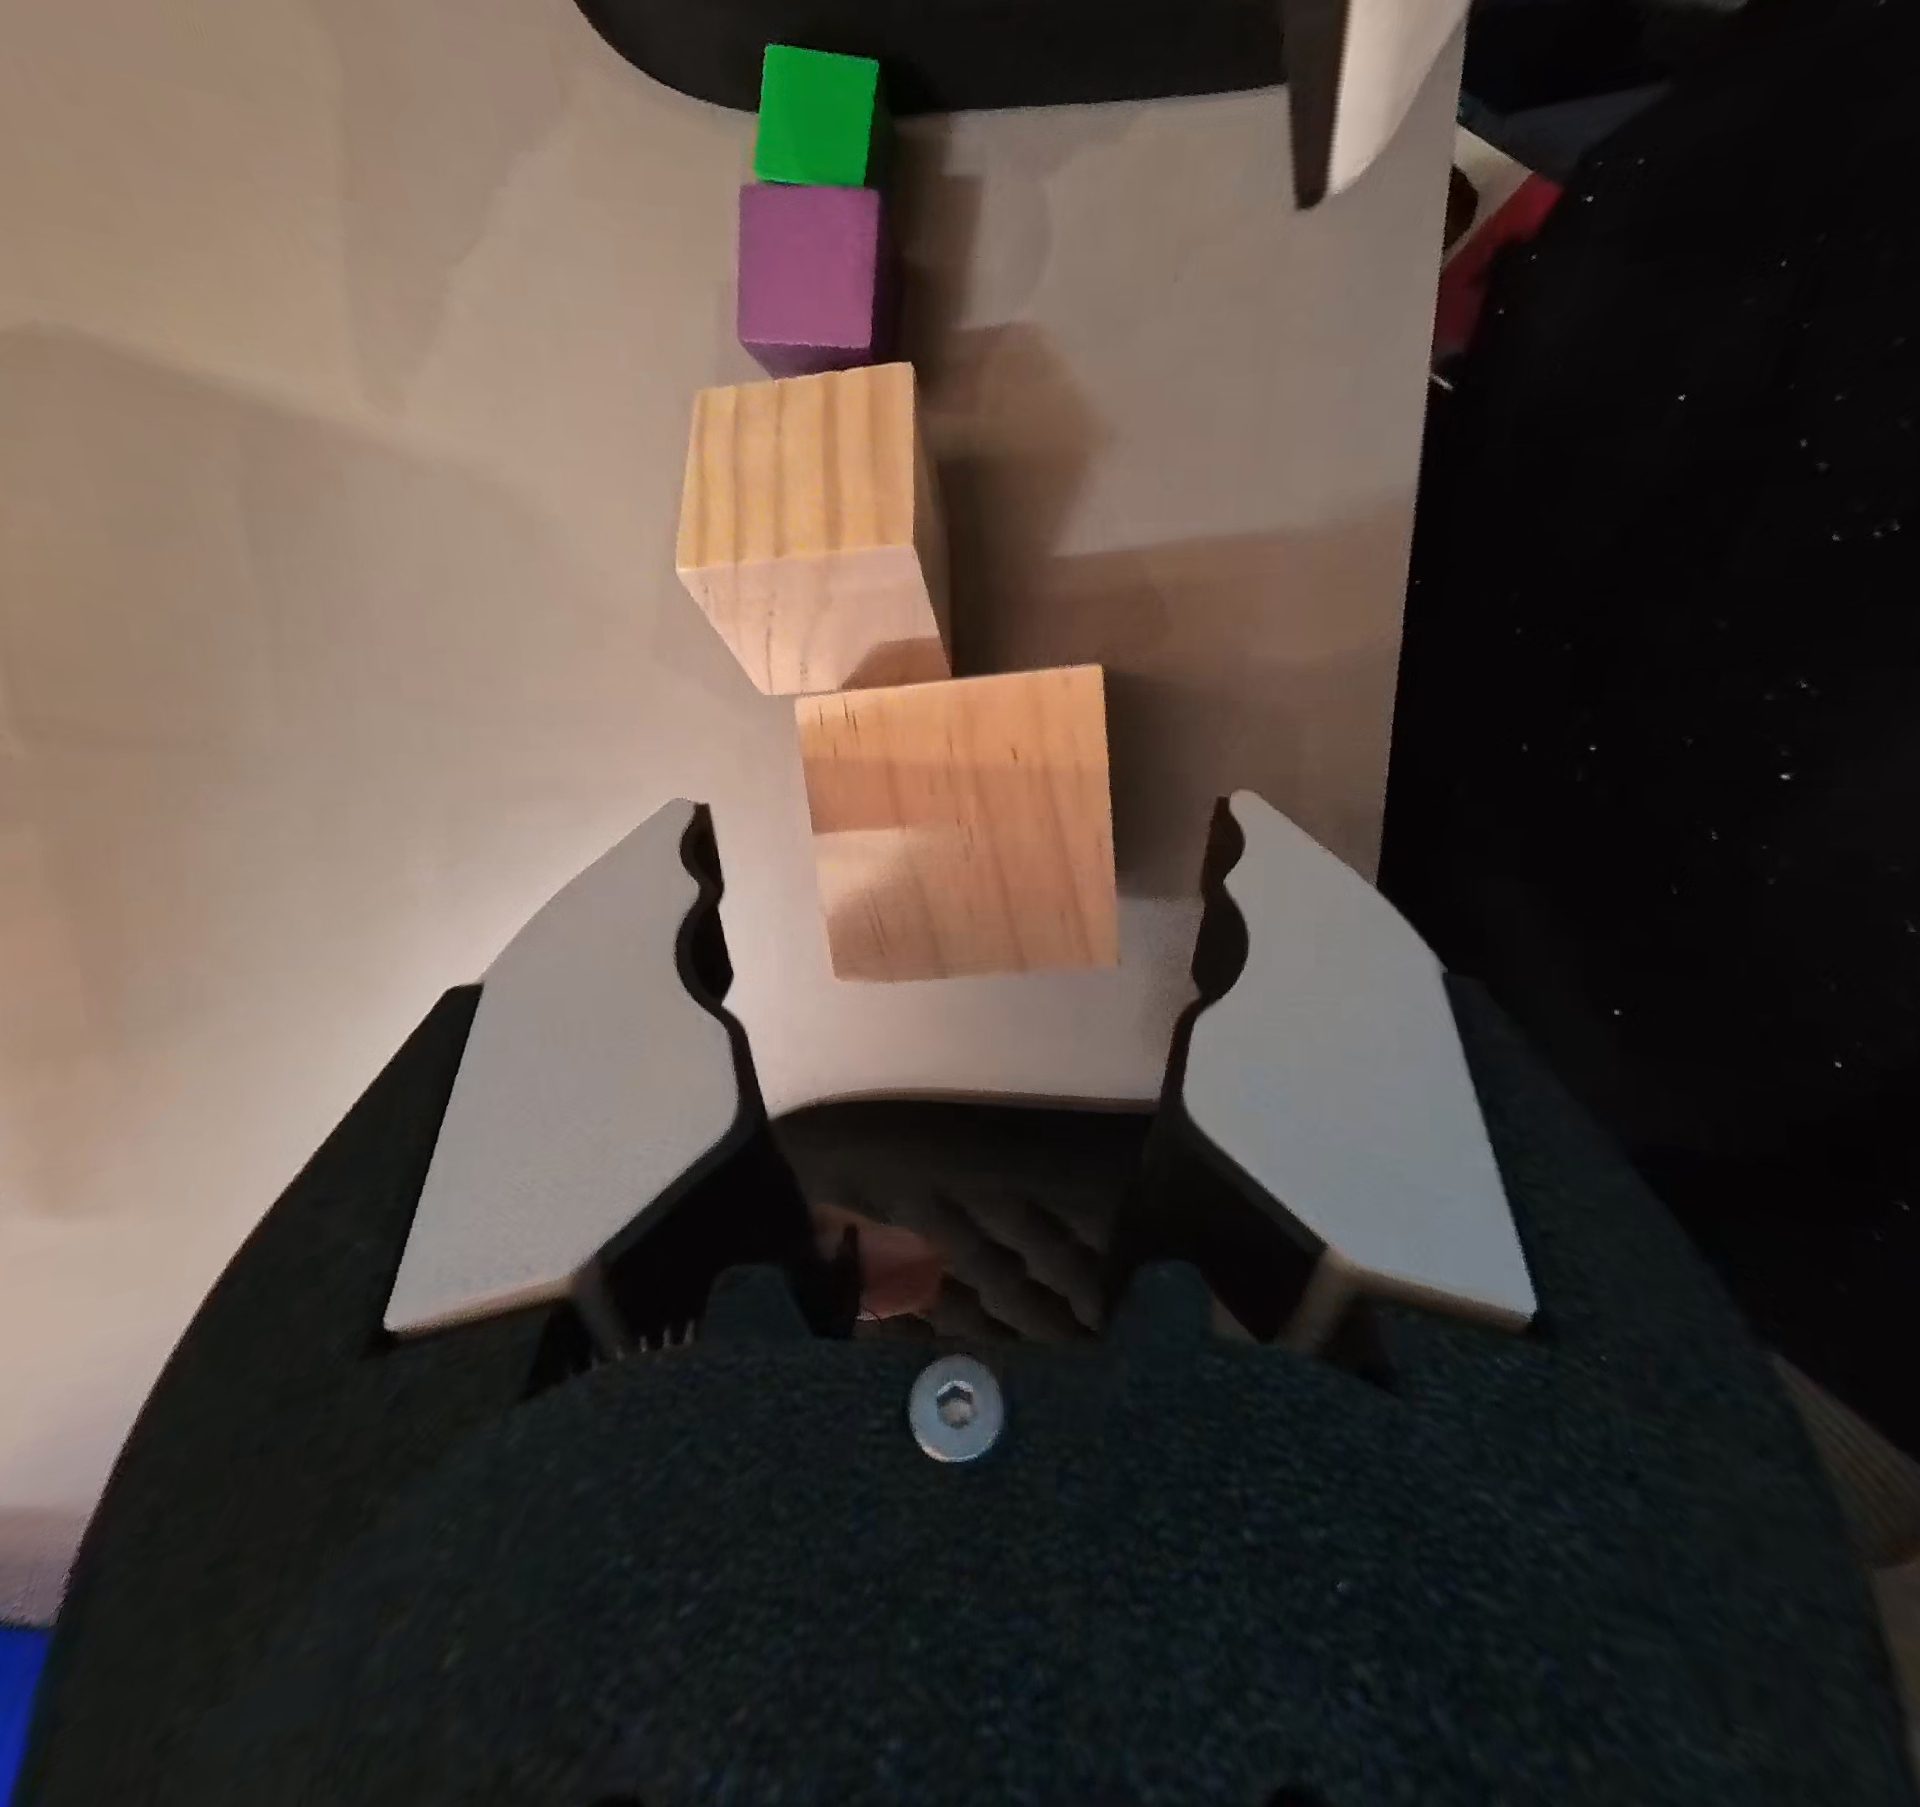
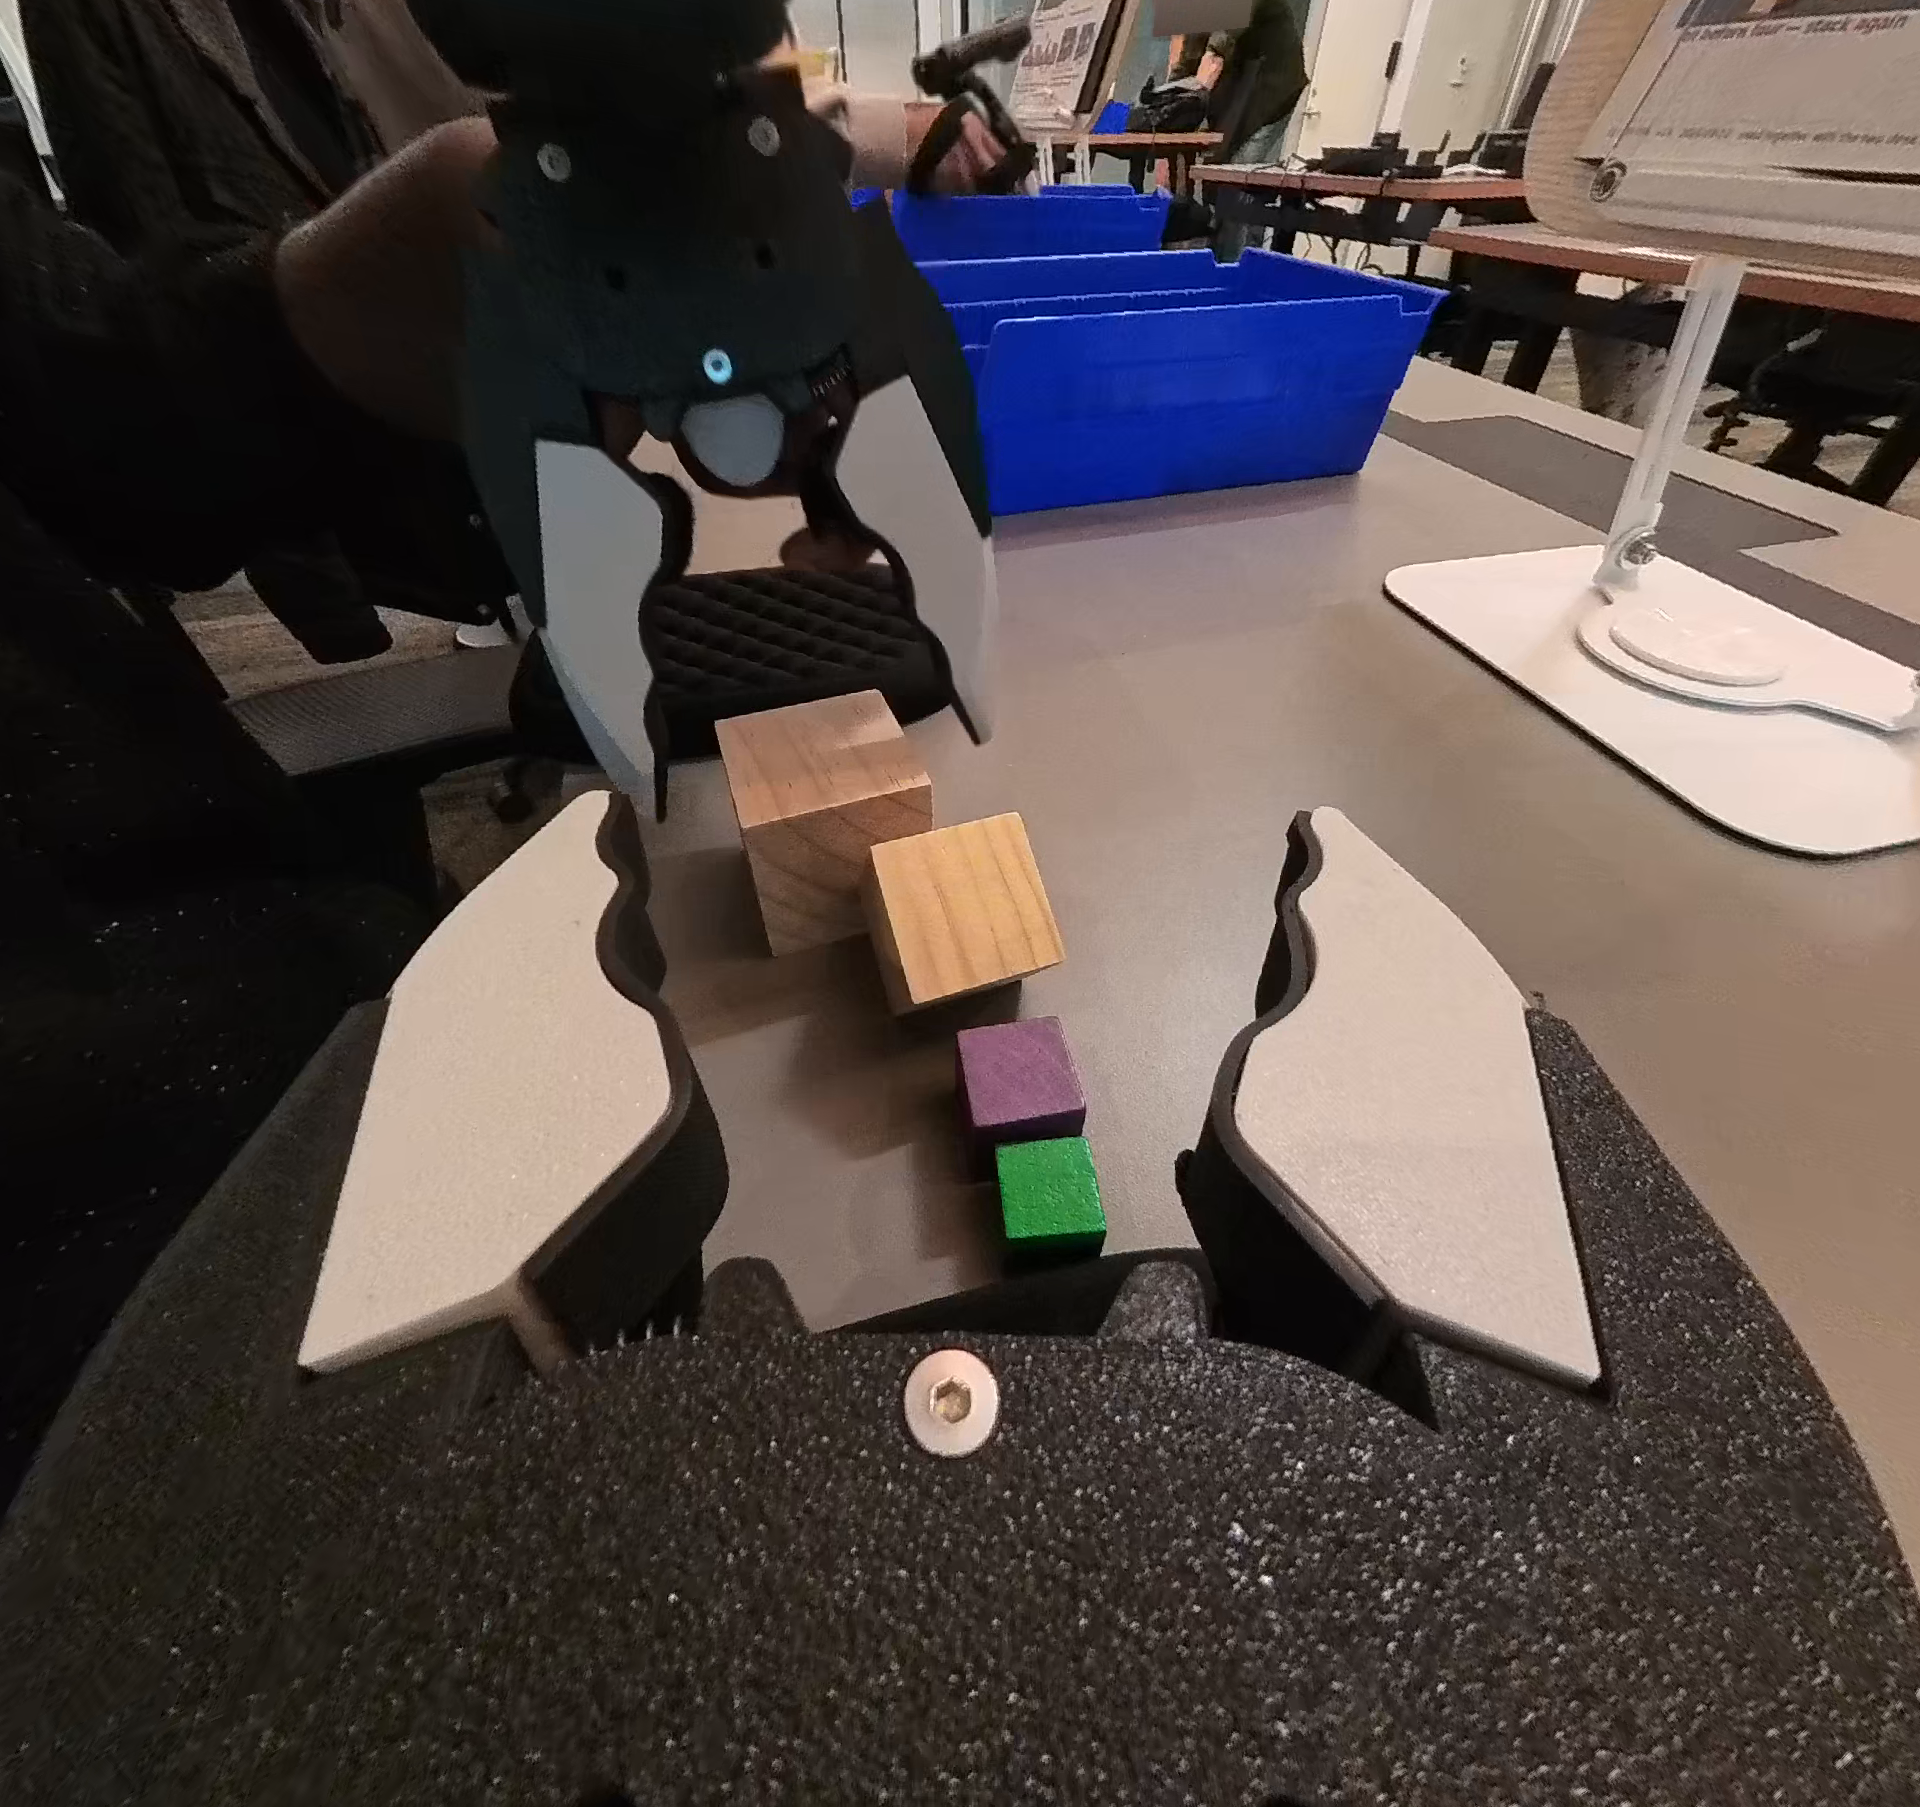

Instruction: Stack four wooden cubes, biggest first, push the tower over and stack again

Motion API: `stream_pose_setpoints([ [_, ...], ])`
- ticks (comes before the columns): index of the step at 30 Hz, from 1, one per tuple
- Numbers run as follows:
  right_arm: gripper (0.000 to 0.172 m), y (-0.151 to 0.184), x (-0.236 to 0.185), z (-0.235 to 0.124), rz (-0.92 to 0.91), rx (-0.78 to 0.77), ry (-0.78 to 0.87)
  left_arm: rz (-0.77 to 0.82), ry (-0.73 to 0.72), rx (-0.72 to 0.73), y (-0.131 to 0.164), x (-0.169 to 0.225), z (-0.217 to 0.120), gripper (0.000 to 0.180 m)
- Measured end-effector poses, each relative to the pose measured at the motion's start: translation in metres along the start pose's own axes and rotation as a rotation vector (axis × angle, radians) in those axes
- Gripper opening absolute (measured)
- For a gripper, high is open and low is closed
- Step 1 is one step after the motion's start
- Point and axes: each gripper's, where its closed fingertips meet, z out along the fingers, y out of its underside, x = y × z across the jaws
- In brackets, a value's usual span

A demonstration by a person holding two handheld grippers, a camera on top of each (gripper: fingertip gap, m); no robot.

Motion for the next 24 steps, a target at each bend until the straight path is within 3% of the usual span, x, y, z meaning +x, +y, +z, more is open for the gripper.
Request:
stream_pose_setpoints([
  [2,0.113,-0.001,0.000,-0.001,0.000,0.005,0.001,-0.002,0.016,-0.009,0.003,0.001,0.006,0.084],
  [4,0.113,-0.001,0.000,-0.001,0.002,0.009,0.002,0.016,0.031,-0.013,0.006,0.001,0.009,0.059],
  [7,0.113,-0.001,0.001,-0.001,0.005,0.010,0.003,0.036,0.063,0.001,0.008,-0.001,0.003,0.059],
  [15,0.112,-0.001,0.001,-0.001,0.009,0.012,0.003,0.036,-0.025,0.012,0.005,-0.056,-0.024,0.059],
  [24,0.110,-0.001,0.001,-0.001,0.012,0.014,0.001,0.081,-0.047,-0.030,-0.007,-0.101,-0.001,0.059],
])
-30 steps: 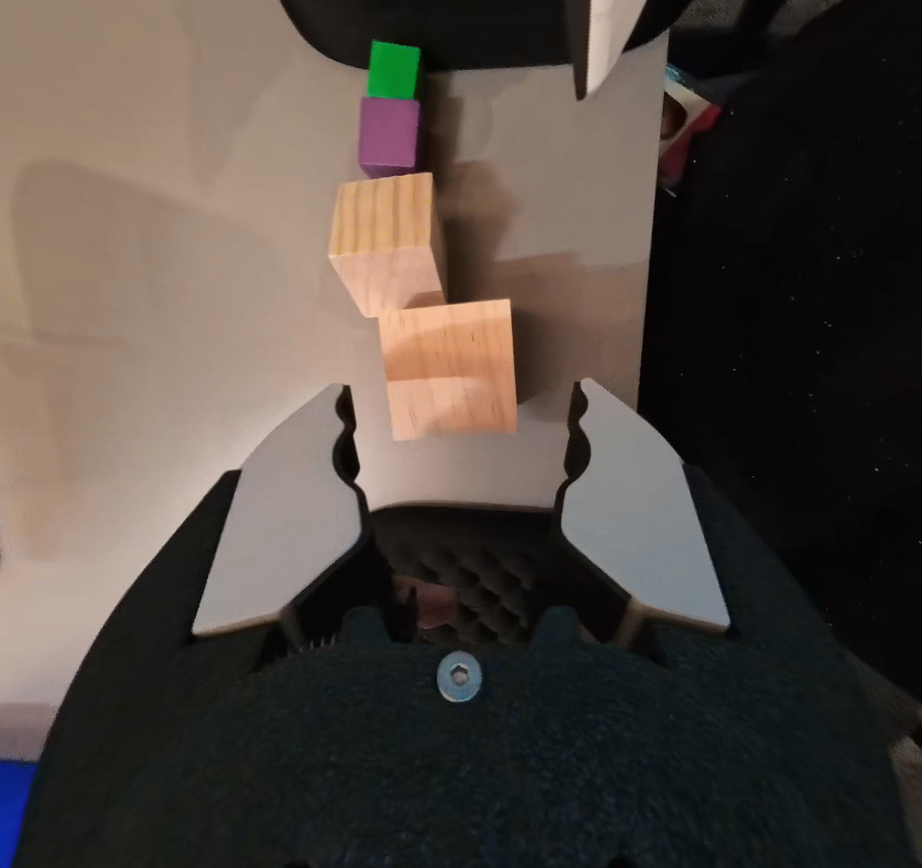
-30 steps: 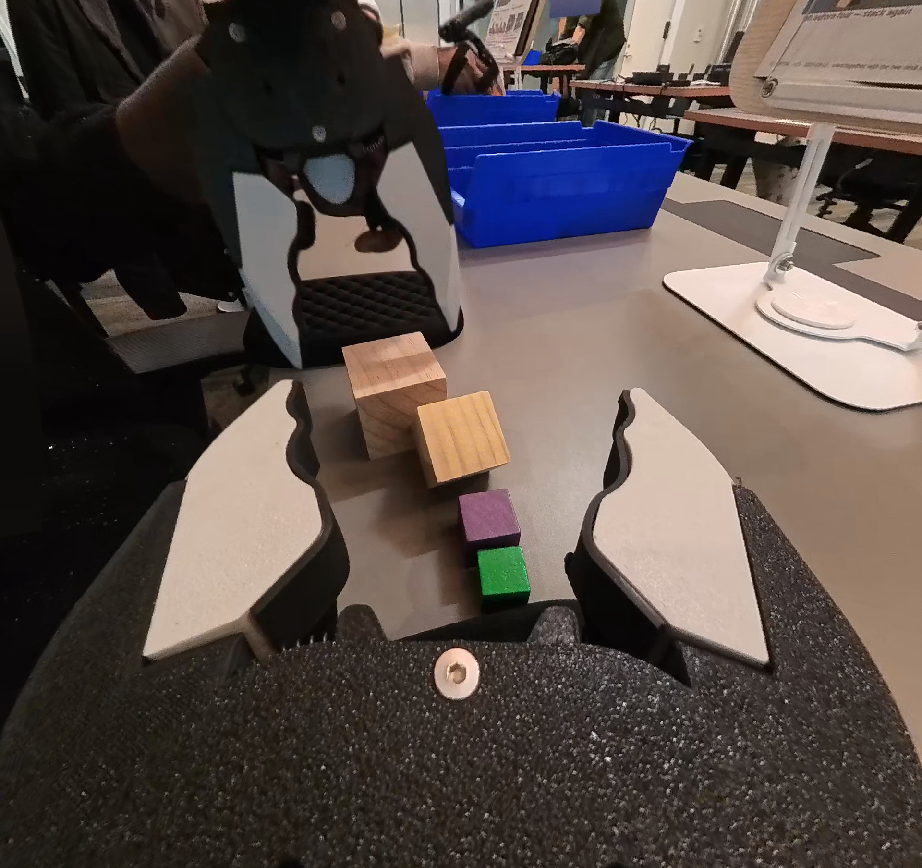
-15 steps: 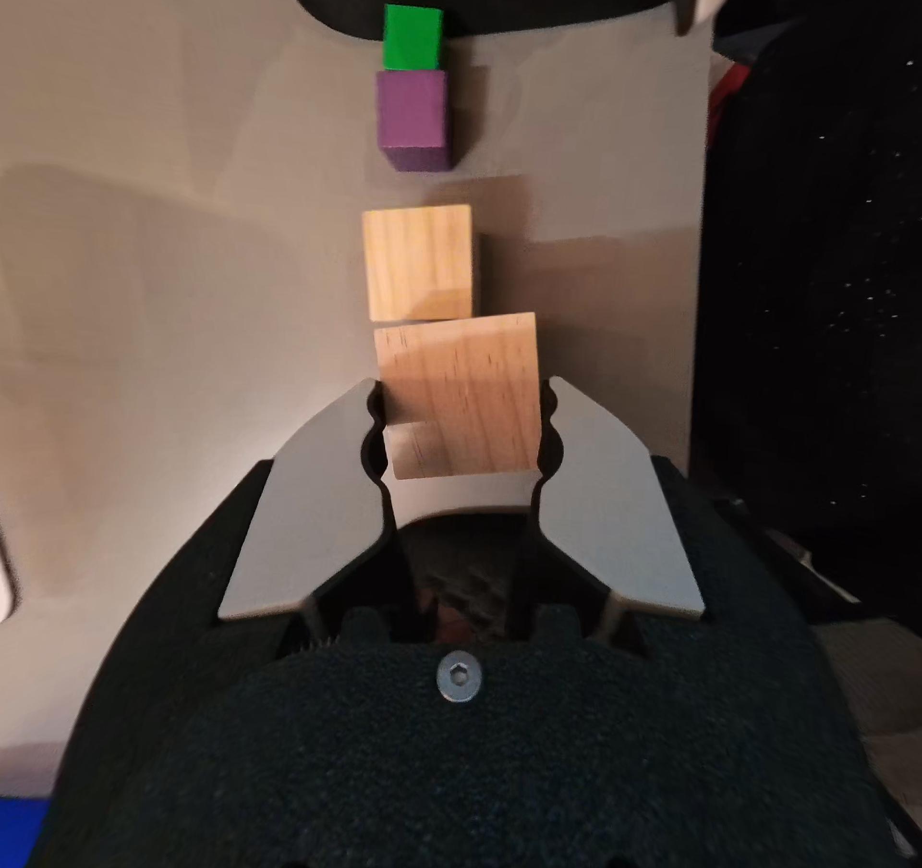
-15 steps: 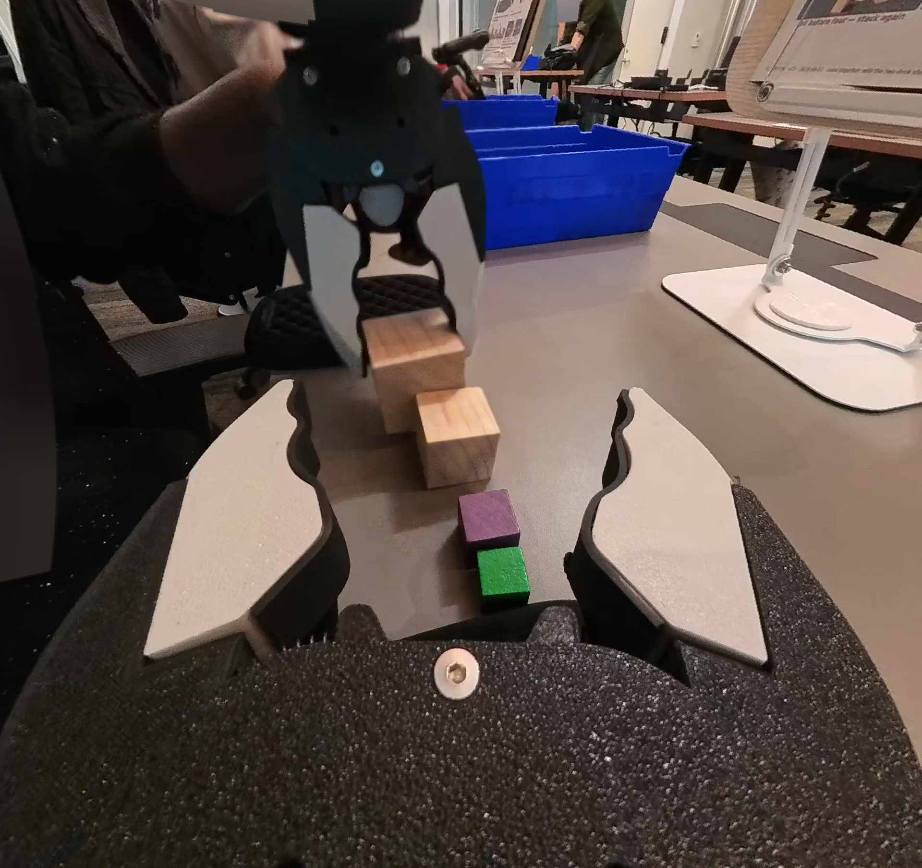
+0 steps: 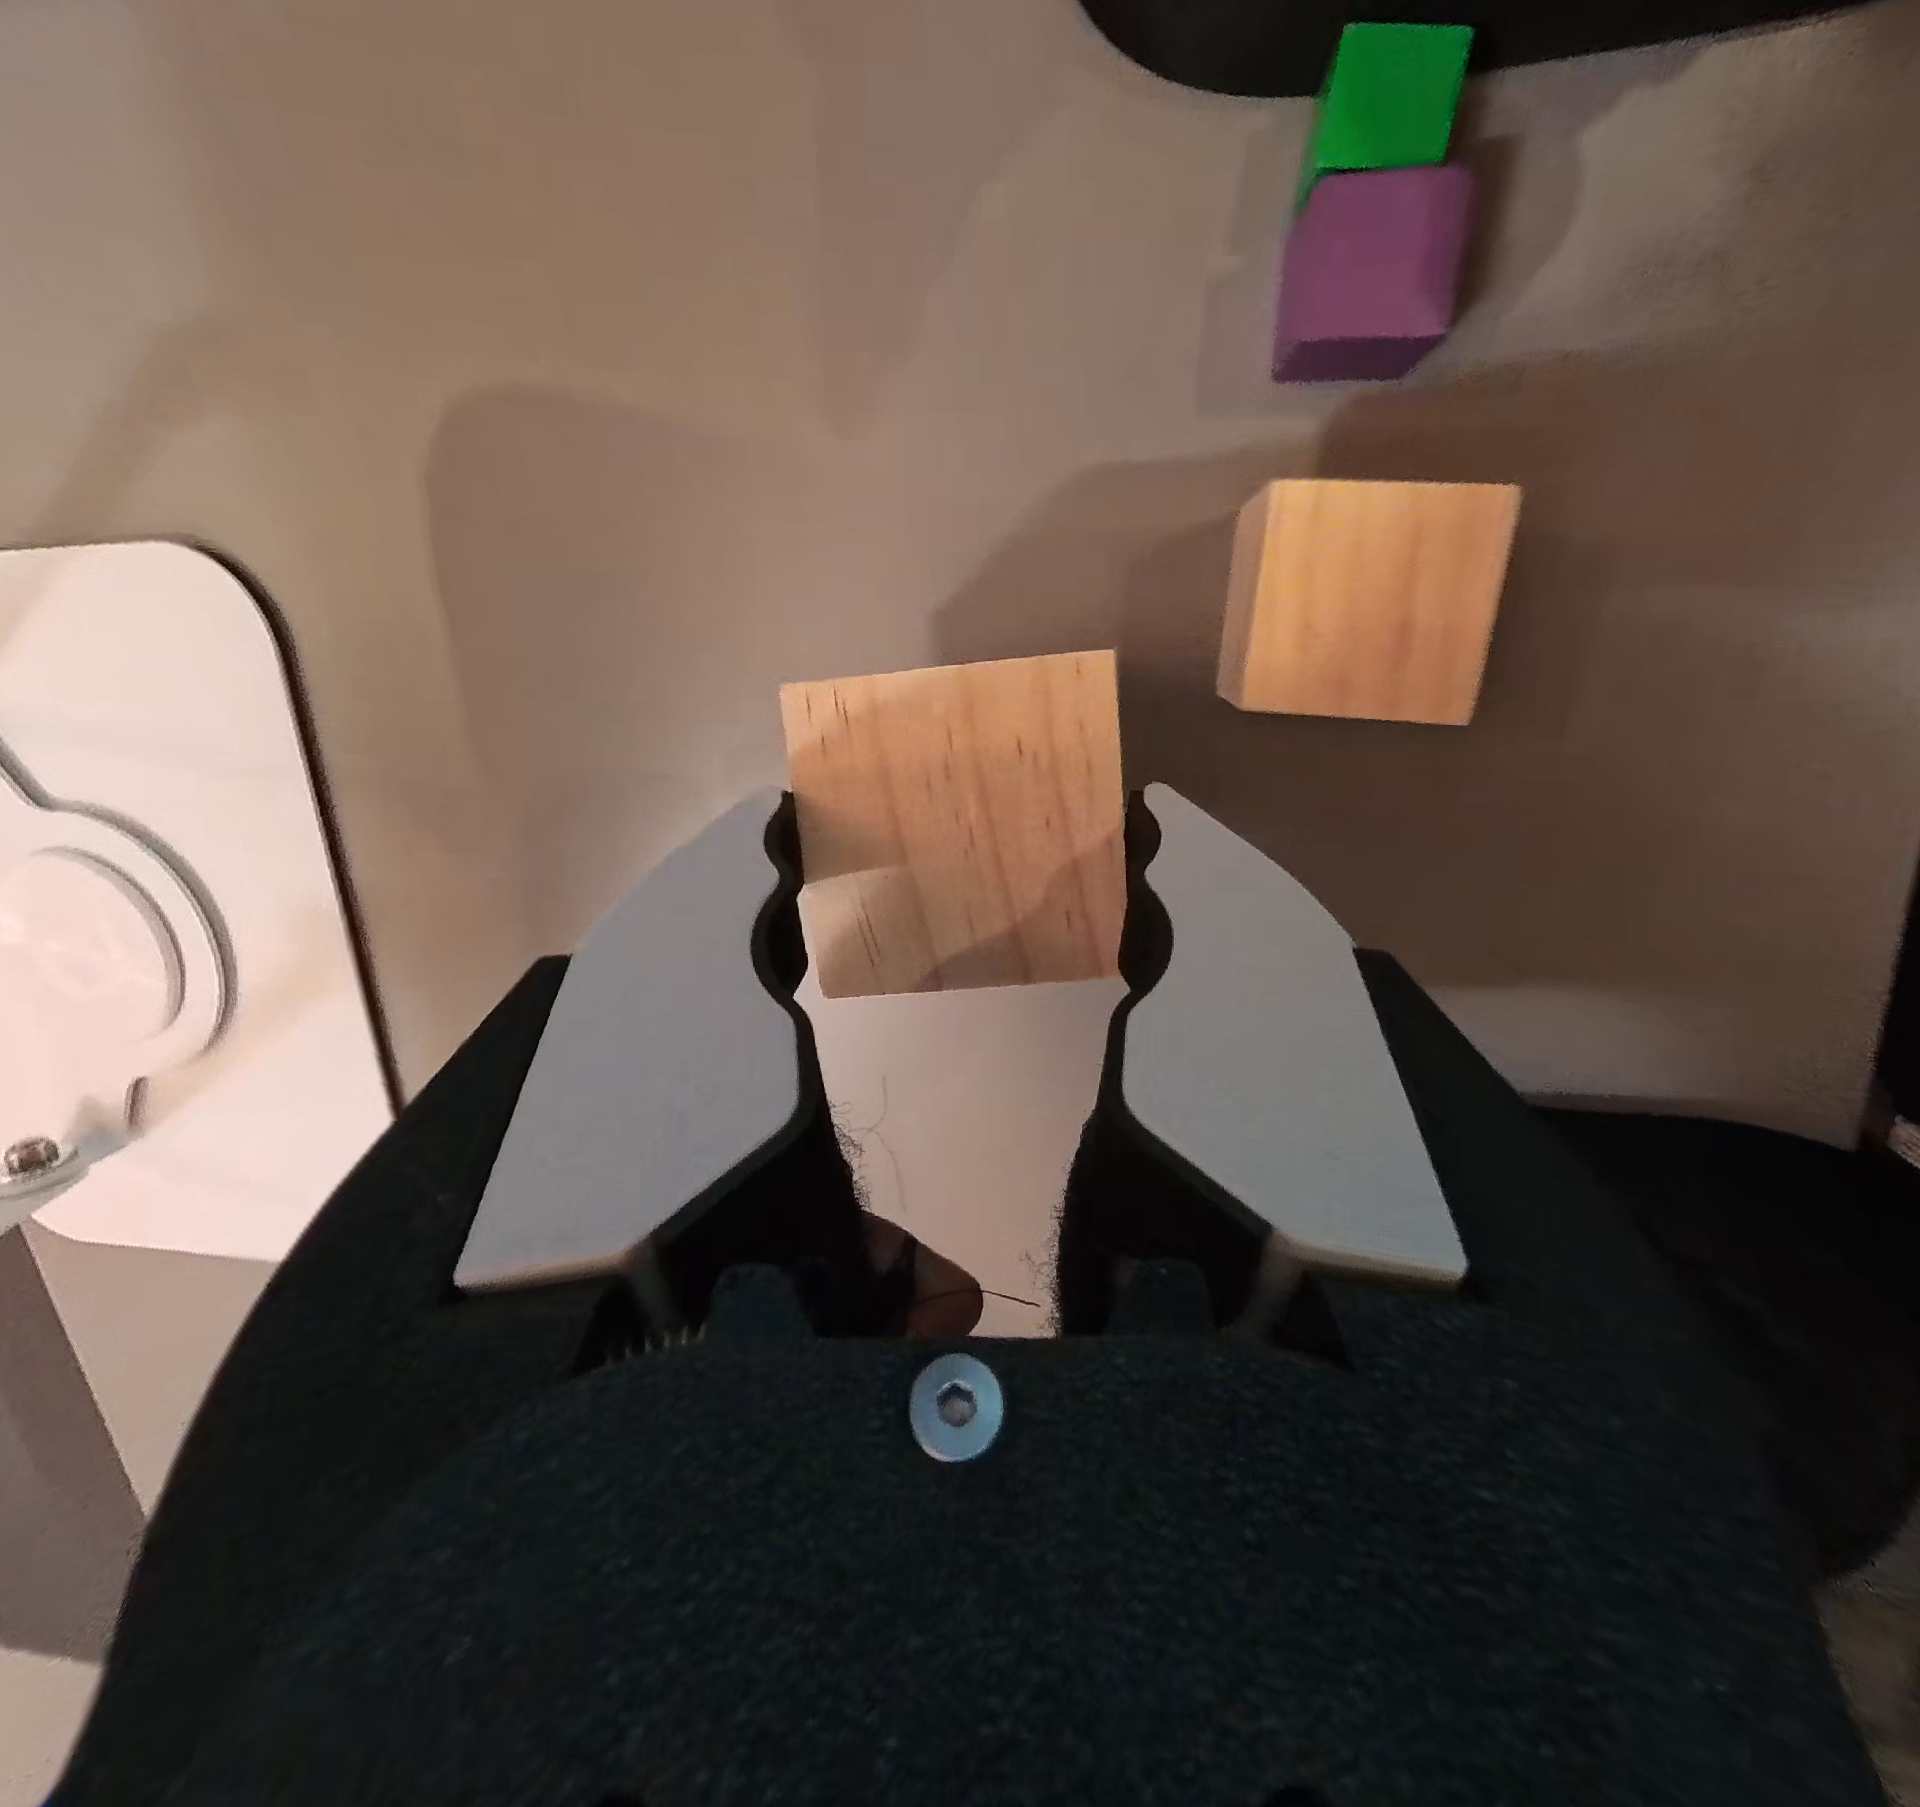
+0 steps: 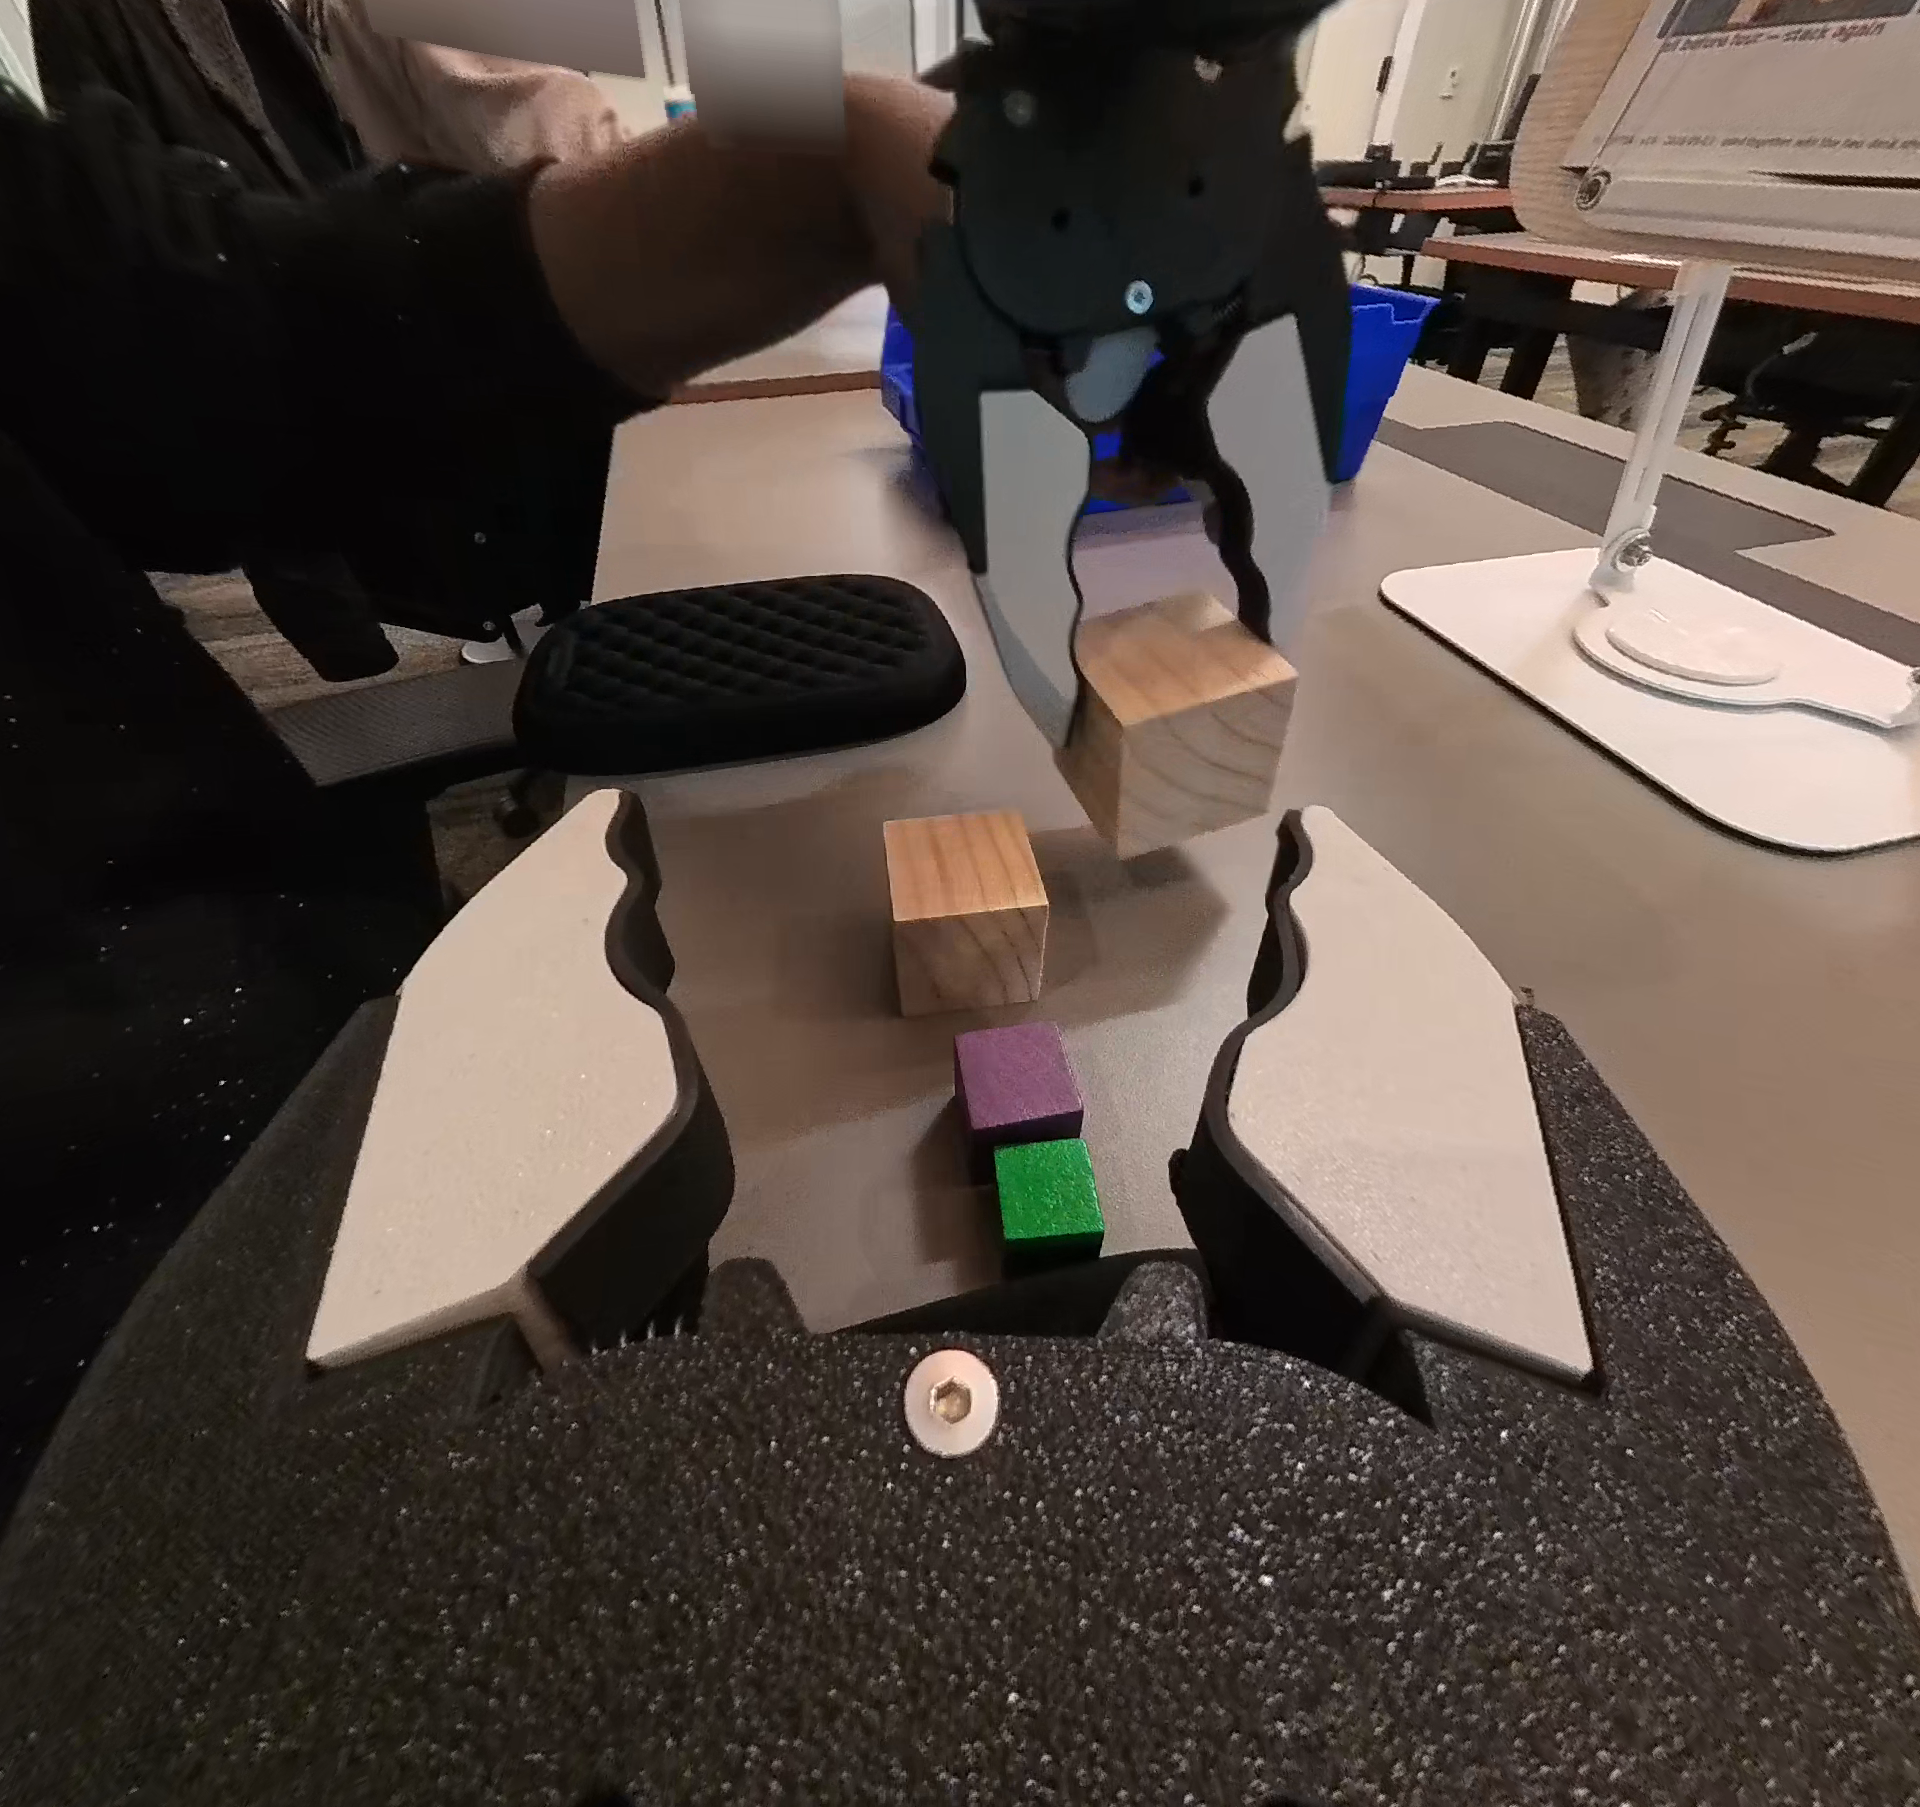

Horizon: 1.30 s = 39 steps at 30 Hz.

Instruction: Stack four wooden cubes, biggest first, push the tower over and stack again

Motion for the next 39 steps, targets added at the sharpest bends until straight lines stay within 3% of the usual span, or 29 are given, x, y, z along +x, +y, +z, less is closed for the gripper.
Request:
stream_pose_setpoints([
  [18,0.110,-0.001,0.001,0.000,0.005,0.008,0.004,0.027,0.086,0.063,0.001,-0.003,0.023,0.059],
  [19,0.110,-0.001,0.001,0.000,0.003,0.007,0.005,0.020,0.083,0.067,0.001,-0.004,0.022,0.067],
  [23,0.110,-0.001,0.001,0.000,0.006,0.008,0.007,-0.015,0.012,0.141,-0.009,-0.012,0.004,0.131],
  [25,0.110,-0.001,0.002,-0.001,0.009,0.011,0.006,0.017,0.001,0.215,-0.019,-0.004,-0.010,0.137],
  [27,0.110,-0.002,0.002,-0.001,0.010,0.015,0.006,0.046,0.025,0.251,-0.028,0.013,-0.022,0.124],
  [29,0.110,-0.002,0.002,-0.001,0.012,0.016,0.005,0.090,0.042,0.261,-0.035,0.034,-0.026,0.092],
  [31,0.110,-0.002,0.002,-0.001,0.012,0.017,0.003,0.133,0.014,0.218,-0.036,0.050,-0.020,0.075],
  [34,0.110,-0.002,0.002,-0.001,0.012,0.016,0.003,0.138,0.069,0.167,-0.035,0.077,-0.001,0.070],
  [39,0.109,-0.002,0.001,-0.001,0.001,0.015,0.005,0.102,0.087,0.119,-0.032,0.082,0.022,0.065],
])
